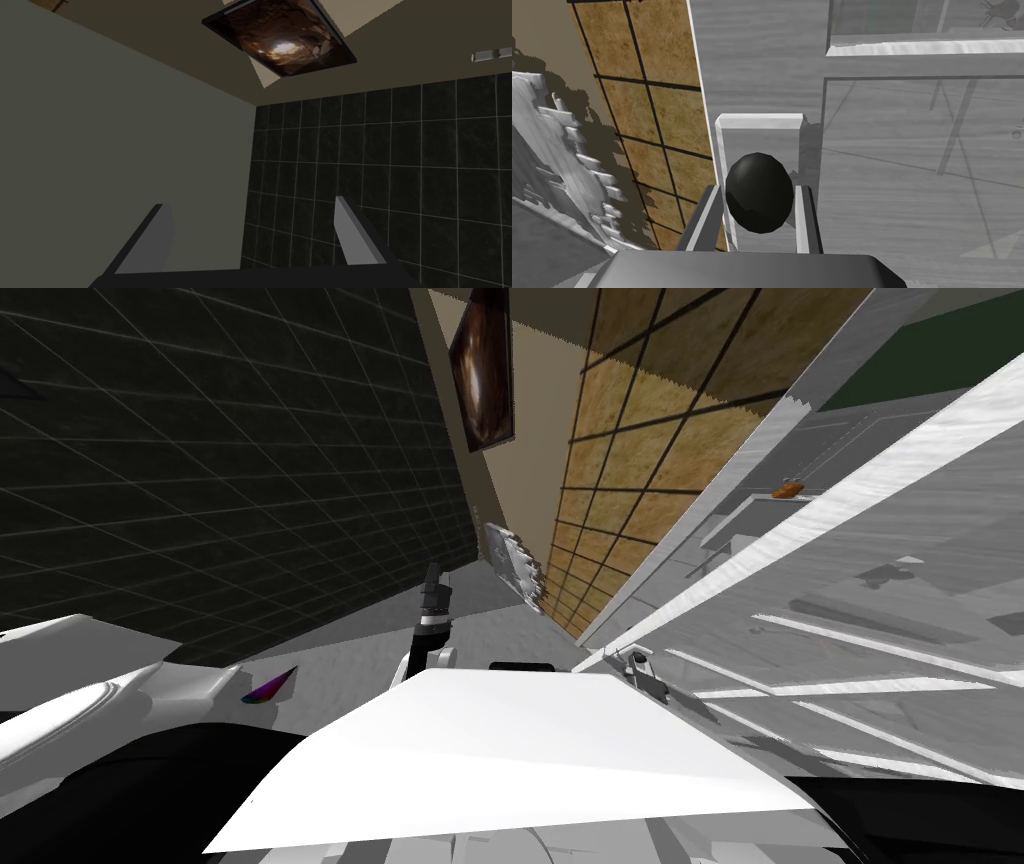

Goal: Pull the door open

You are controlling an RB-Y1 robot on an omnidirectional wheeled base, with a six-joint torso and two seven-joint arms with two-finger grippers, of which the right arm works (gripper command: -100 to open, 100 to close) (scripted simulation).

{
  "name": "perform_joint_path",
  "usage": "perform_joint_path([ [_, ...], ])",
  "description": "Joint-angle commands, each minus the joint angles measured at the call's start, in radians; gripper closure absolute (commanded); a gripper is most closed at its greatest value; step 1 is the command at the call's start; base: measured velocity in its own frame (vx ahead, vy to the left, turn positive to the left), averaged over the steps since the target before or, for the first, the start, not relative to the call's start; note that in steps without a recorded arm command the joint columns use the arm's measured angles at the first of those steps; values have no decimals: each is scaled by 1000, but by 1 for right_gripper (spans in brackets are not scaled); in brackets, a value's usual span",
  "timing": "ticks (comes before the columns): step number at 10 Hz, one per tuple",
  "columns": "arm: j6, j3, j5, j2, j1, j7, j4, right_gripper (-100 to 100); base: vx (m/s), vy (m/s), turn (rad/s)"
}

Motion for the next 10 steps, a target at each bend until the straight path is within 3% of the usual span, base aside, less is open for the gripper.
perform_joint_path([
  [1,-12,21,16,-6,6,-7,-4,100,-155,7,48],
  [5,-44,72,58,-23,22,-25,-15,100,-238,-7,58],
  [6,-39,57,44,-14,31,-14,-24,-100,-184,78,-85],
  [9,-55,51,35,-5,49,-12,-23,-100,-98,143,-99],
  [10,-49,51,36,-9,44,-13,-24,-100,-55,68,-28],
])
